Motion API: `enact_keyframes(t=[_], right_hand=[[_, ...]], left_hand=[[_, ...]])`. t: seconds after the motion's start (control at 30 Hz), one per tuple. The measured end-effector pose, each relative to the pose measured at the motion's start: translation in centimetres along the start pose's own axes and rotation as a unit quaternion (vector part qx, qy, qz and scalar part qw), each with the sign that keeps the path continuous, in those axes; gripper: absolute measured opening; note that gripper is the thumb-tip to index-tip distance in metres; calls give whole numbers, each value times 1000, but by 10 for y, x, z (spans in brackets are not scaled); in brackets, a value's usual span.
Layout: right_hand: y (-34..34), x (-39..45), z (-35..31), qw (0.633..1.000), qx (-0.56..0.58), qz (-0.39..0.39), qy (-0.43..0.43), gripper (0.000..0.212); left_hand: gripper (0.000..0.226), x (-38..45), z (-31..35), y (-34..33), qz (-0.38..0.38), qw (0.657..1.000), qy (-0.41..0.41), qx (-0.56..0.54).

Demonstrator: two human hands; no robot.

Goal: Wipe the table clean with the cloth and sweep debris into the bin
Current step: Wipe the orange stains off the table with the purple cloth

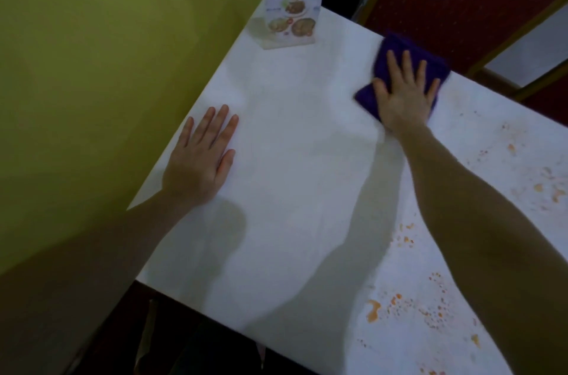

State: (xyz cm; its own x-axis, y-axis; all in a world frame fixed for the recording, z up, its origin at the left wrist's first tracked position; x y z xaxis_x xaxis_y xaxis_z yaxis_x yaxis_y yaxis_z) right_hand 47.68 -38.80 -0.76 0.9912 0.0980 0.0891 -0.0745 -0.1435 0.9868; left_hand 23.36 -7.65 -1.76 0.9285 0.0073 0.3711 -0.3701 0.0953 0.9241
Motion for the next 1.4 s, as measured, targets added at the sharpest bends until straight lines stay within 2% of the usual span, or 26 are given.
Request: enact_keyframes(t=[0.13,0.27,0.33,0.43,0.53,0.6,0.7,0.83,0.97,1.13,1.23,1.4], right_hand=[[13,-41,45,998,-9,10,-66,65],[13,-102,15,998,-6,6,-63,64],[10,-132,-24,1000,-6,10,-11,66],[2,-159,-90,994,5,-2,110,66],[-6,-147,-133,980,10,-22,198,64],[-9,-120,-143,975,17,-31,218,63],[-11,-69,-129,983,29,-32,180,64],[-5,-33,-58,998,12,-12,66,65],[12,-61,11,999,-6,8,-46,66],[11,-100,7,992,-13,18,-122,65],[5,-98,-26,995,-10,12,-100,65],[-6,-138,-110,998,-2,9,57,66]], left_hand=[[56,1,0,0,-4,1000,3,-4],[57,1,-1,-1,-14,1000,2,-3],[57,2,-2,-2,-20,1000,4,-3],[57,3,-3,-2,-20,1000,9,1],[57,2,-1,-3,-16,1000,0,3],[57,1,-1,-4,-20,1000,-1,2],[58,1,-3,-4,-26,1000,6,-4],[57,0,-4,-2,-28,1000,7,-3],[58,1,-3,-2,-38,999,11,-10],[59,2,-2,-1,-55,998,15,-12],[60,3,0,-3,-66,998,14,-9],[61,3,2,-5,-79,997,15,-8]])
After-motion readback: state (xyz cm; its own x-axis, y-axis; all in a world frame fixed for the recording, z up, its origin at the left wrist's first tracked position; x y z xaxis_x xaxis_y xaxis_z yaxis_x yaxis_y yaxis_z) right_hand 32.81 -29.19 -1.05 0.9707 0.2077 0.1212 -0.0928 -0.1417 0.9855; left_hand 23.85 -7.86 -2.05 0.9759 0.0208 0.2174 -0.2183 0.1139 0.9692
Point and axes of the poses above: each hand's wrist, its own x-axis towards the middle knuckle, its own y-axis out of the back of the hand, z = x × y, the point moved 6 cm from there along x, towards the middle knuckle, and after that the axes turned 13 degrees about z, right-handed, at the moved point
